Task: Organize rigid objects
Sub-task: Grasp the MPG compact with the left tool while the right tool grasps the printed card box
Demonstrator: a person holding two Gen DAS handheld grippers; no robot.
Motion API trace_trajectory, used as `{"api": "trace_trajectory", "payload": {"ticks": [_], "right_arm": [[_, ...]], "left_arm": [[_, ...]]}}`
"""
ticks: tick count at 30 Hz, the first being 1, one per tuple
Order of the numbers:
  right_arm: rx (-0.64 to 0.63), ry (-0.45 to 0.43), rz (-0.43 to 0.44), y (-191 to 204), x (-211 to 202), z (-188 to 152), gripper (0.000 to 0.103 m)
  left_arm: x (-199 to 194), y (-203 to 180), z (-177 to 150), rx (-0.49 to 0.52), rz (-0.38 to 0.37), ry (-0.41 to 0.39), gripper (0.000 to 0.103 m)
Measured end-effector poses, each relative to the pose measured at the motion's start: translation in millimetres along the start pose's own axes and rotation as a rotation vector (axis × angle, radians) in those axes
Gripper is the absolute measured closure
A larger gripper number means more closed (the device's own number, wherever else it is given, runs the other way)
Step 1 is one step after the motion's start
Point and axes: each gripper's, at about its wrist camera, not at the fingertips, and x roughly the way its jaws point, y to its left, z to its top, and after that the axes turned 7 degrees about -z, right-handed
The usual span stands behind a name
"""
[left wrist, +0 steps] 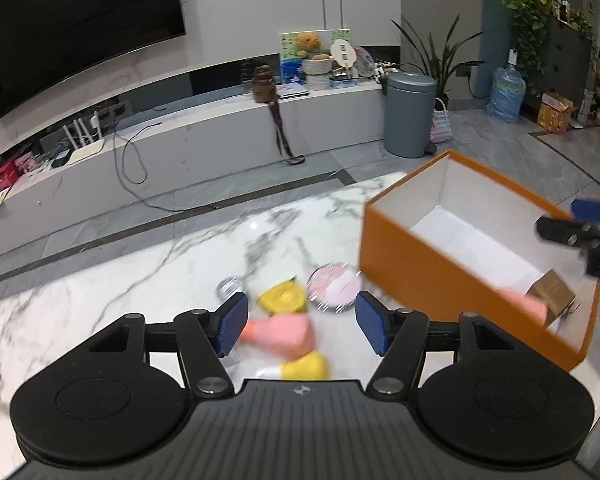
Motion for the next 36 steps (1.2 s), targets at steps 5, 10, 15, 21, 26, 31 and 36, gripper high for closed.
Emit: {"api": "trace_trajectory", "payload": {"ticks": [5,10,15,21,26,31,36], "right_arm": [[-0.108,-0.026,-0.022,24,-15,-11,0.040],[-0.202,-0.034,0.016,47,-30,-23,0.039],[-0.396,0.001,0.074,79,-39,-51,0.036],[-0.614,0.048,0.273,104,-42,-88,0.029],[-0.779,0.094,0.418,115,-37,-122,0.010],[-0.912,0.126,0.507,130,-25,-141,0.007],[-0.979,0.127,0.538,144,-6,-144,0.007]], "left_arm": [[-4,21,-33,-0.008,-0.002,0.015,0.029],[-7,37,-65,-0.037,-0.047,0.016,0.025],[-2,38,-99,-0.016,-0.090,0.029,0.024],[18,42,-125,0.021,-0.119,0.030,0.022],[38,52,-135,-0.014,-0.160,0.034,0.018],[53,52,-138,-0.006,-0.188,0.049,0.016],[62,48,-135,0.033,-0.158,0.035,0.013]]}}
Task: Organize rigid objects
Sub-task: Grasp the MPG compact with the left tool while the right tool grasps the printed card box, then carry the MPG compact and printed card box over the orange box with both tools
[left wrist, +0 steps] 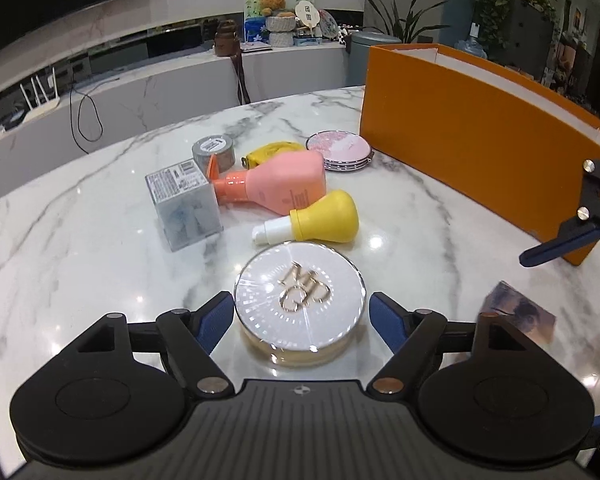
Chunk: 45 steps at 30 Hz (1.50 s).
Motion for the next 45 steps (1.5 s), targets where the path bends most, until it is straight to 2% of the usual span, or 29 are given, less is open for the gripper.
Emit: {"api": "trace_trajectory", "payload": {"ticks": [5,12,20,25,32,35,37,41,45], "right_arm": [[0.021,0.013,0.065,-13,11,4,0.007],[0.062,0.045,0.157,-21,32,4,0.015],[0.097,0.057,0.196,-25,43,3,0.014],[0.168,0.107,0.163,-35,47,3,0.016],[0.417,0.197,0.034,-59,56,-4,0.017],[0.475,0.231,-0.003,-60,58,-3,0.017],[0.462,0.244,-0.002,-59,57,-2,0.017],[0.298,0.187,0.027,-46,47,-6,0.015],[0.302,0.180,0.052,-52,47,-8,0.015]], "left_arm": [[10,6,3,-0.005,-0.019,0.007,0.011],[22,12,7,-0.023,-0.049,0.028,0.011],[27,15,10,-0.050,-0.069,0.035,0.014],[23,17,8,-0.047,-0.072,0.049,0.015],[7,25,-5,-0.046,-0.067,0.062,0.015],[-2,29,-14,-0.044,-0.071,0.063,0.015],[-8,31,-20,-0.035,-0.081,0.056,0.015],[-14,35,-26,-0.021,-0.099,0.044,0.014],[-12,34,-24,-0.019,-0.100,0.052,0.014]]}}
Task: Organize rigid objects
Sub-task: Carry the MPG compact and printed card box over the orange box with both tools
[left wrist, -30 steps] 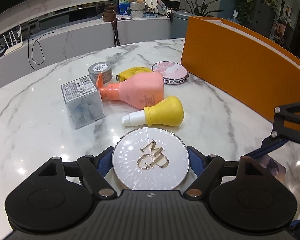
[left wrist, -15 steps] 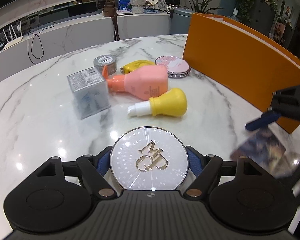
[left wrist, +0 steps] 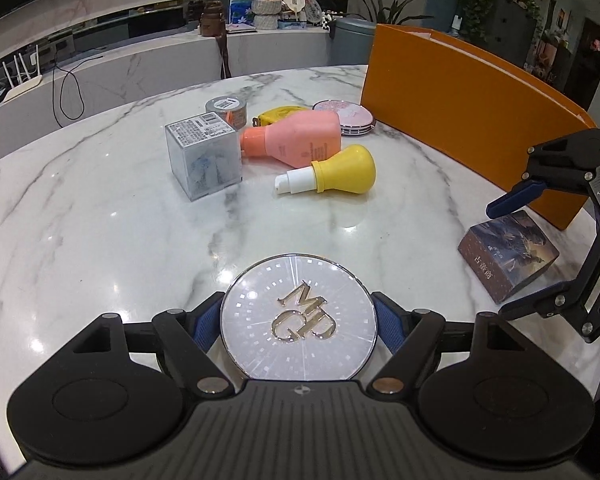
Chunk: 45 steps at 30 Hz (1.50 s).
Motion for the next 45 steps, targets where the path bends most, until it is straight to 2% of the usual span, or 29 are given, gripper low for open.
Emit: {"api": "trace_trajectory", "payload": {"ticks": [4,9,15,24,32,39,45], "right_arm": [[0.001,0.013,0.036,-6,3,0,0.014],[-0.020,0.088,0.113,-12,2,-9,0.014],[0.065,0.133,0.080,-21,-2,-6,0.036],[0.093,0.145,0.023,-21,-3,1,0.042],[0.175,0.073,-0.032,-32,-21,26,0.042],[0.198,0.015,-0.073,-35,-35,50,0.042],[0.246,-0.056,-0.115,-47,-48,68,0.042]], "left_arm": [[2,-1,2,0.008,-0.002,0.011,0.014],[2,2,1,0.011,-0.012,0.013,0.014],[3,0,1,0.011,-0.006,0.017,0.014],[1,-6,2,0.019,0.008,0.031,0.015],[-6,-14,8,0.020,0.024,0.011,0.015],[-14,-21,15,0.010,0.037,0.000,0.015],[-24,-26,31,0.055,0.045,-0.001,0.015]]}}
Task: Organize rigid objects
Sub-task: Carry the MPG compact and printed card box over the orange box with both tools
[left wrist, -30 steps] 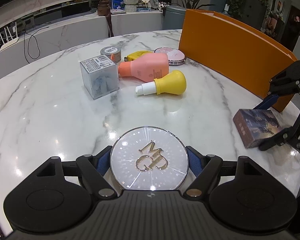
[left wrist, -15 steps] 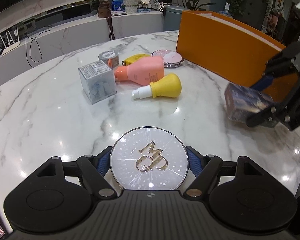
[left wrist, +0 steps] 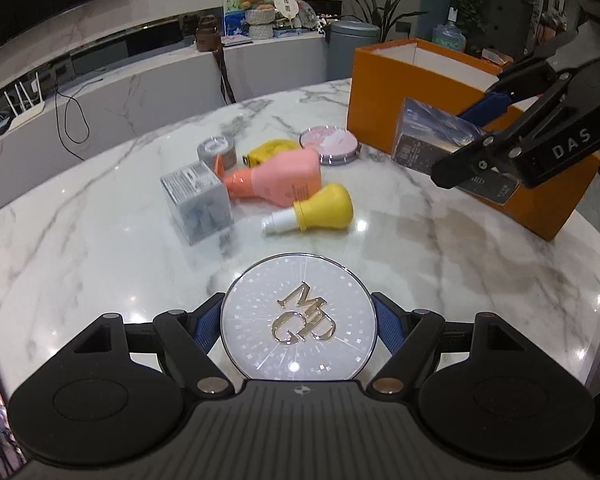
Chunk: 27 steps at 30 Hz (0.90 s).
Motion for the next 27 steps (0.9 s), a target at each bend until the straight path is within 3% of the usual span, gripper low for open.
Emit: {"api": "trace_trajectory", "payload": {"ticks": [11,18,27], "right_arm": [[0.038,-0.053,-0.026,-15,-16,5,0.042],[0.105,-0.112,-0.026,-35,-36,6,0.043],[0.201,-0.164,-0.054,-68,-55,2,0.044]], "left_arm": [[-13,-10,30,0.060,0.026,0.022,0.015],[-25,-25,76,0.071,-0.004,-0.003,0.015],[-19,-63,135,0.156,-0.026,-0.041,0.015]]}}
